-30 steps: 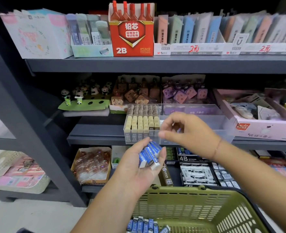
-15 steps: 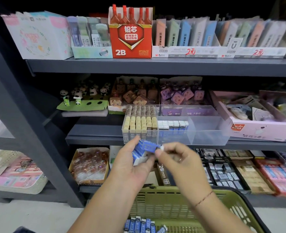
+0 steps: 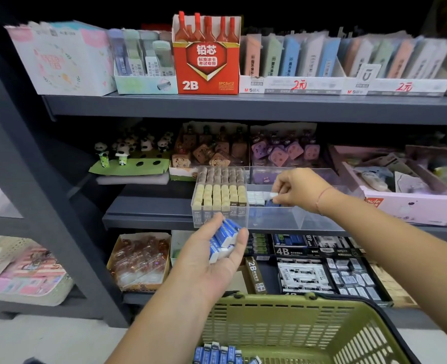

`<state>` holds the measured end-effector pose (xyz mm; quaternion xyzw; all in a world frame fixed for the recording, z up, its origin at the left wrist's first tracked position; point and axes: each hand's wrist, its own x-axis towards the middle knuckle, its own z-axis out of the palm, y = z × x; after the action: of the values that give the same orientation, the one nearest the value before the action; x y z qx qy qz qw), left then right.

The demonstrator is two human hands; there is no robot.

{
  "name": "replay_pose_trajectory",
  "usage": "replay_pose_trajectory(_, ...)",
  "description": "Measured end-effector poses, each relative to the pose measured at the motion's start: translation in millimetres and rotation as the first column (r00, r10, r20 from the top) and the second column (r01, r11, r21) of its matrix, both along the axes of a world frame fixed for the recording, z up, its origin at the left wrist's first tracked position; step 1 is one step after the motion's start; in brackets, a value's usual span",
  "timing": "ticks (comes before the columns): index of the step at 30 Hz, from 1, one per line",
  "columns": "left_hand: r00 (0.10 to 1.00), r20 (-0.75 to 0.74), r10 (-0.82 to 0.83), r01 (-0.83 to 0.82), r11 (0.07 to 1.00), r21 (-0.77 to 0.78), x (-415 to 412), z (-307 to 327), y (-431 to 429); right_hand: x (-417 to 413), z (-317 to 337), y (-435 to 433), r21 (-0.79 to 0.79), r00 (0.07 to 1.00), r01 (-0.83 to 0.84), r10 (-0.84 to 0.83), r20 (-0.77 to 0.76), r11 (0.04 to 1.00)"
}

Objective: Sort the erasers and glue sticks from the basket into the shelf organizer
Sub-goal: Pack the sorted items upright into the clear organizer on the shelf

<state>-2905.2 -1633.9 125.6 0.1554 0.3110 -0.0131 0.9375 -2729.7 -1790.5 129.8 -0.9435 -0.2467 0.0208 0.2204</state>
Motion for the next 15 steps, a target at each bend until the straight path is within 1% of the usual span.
replay_pose_trajectory(3, 1.0, -0.016, 0.001, -0.001, 1.0, -0.009, 0.5, -1.2, -0.4, 3.4, -8.5, 7.3, -0.043, 0.999, -0.028, 0.029, 0.029, 0.999)
replay_pose_trajectory(8, 1.0, -0.025, -0.003, 0.003, 1.0, -0.009, 2.1, -4.4, -1.7, 4.5, -10.8, 10.1, -0.042, 0.999, -0.026, 0.027, 0.022, 0.999)
replay_pose_trajectory(10, 1.0, -0.027, -0.008, 0.007, 1.0, -0.005, 2.9, -5.5, -2.8, 4.6, -10.9, 10.1, -0.053, 1.0, -0.03, 0.03, 0.001, 0.998)
replay_pose_trajectory(15, 0.999, -0.032, -0.012, 0.012, 1.0, 0.007, 3.1, -5.7, -5.1, 0.4, -11.1, 5.4, -0.021, 0.997, -0.033, 0.032, -0.074, 0.999)
